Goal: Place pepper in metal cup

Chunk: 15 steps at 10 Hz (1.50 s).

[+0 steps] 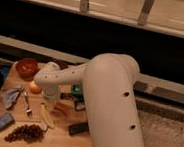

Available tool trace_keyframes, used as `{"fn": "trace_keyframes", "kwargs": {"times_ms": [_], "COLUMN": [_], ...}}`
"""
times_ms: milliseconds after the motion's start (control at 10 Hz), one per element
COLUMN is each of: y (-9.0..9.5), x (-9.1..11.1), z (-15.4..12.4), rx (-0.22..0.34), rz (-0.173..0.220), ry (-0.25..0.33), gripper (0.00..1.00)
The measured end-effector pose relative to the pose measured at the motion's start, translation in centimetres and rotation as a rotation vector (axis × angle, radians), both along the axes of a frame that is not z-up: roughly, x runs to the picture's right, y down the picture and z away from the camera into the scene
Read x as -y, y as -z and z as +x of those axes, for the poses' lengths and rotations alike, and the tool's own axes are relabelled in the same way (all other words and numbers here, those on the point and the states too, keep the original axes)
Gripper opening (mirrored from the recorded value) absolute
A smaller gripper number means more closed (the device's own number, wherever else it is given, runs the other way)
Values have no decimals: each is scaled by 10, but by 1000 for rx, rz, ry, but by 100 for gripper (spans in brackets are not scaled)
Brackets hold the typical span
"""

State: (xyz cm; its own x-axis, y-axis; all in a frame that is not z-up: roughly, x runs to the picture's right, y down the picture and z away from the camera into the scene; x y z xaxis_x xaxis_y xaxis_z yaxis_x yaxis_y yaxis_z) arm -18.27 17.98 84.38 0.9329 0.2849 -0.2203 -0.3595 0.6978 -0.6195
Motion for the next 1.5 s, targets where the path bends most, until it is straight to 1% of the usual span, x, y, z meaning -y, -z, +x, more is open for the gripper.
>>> {"fn": "trace_keyframes", "kwargs": {"times_ms": [200, 600, 700, 800, 1100, 1200, 1300, 1500], "y": [1, -1, -2, -3, -3, -3, -1, 4], "x": [2, 1, 1, -1, -4, -4, -3, 2], "z": [-5, -12, -12, -13, -12, -10, -9, -10], "rx": [10, 20, 23, 24, 29, 28, 28, 31], "rz": [3, -7, -11, -14, -26, -26, -24, -7], "ry": [9, 28, 30, 34, 37, 35, 36, 36], "gripper": [54, 54, 51, 44, 13, 5, 0, 0]}}
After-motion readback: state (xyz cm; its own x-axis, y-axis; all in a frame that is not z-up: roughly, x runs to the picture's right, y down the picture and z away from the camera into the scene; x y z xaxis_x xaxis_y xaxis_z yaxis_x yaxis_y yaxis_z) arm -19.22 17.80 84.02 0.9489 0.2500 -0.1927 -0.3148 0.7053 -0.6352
